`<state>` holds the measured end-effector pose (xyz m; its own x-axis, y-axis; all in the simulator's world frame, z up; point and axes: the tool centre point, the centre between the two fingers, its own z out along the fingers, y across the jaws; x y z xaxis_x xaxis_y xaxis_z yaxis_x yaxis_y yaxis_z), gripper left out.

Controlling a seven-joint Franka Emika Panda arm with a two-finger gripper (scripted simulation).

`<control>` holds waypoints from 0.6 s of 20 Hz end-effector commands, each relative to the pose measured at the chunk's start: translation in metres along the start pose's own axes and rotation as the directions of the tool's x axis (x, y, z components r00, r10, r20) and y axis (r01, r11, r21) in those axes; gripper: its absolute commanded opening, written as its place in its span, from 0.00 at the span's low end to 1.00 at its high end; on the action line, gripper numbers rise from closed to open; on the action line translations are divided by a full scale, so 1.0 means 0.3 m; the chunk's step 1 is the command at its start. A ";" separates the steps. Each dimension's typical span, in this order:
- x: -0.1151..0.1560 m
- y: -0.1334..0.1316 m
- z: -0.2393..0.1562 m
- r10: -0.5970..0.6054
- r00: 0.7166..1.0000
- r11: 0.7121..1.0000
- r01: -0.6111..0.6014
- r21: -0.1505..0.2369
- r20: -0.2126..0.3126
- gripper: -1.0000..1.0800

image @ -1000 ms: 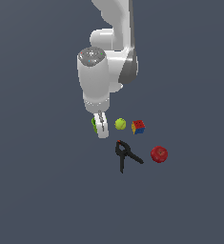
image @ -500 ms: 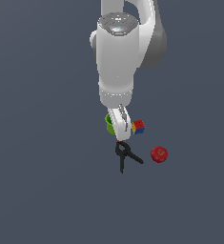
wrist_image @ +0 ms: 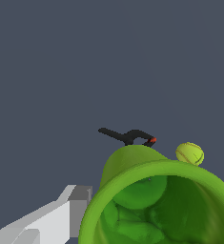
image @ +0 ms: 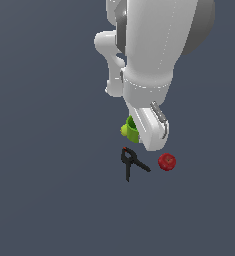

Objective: Pick up a designated object from a clutter of objects.

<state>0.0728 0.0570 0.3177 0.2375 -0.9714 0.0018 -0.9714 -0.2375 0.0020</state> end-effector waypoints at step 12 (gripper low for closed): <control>-0.112 -0.180 -0.196 0.000 1.000 1.000 0.000 0.001 0.001 0.00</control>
<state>0.1127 0.0983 0.3699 0.2378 -0.9713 0.0004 -0.9713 -0.2378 0.0017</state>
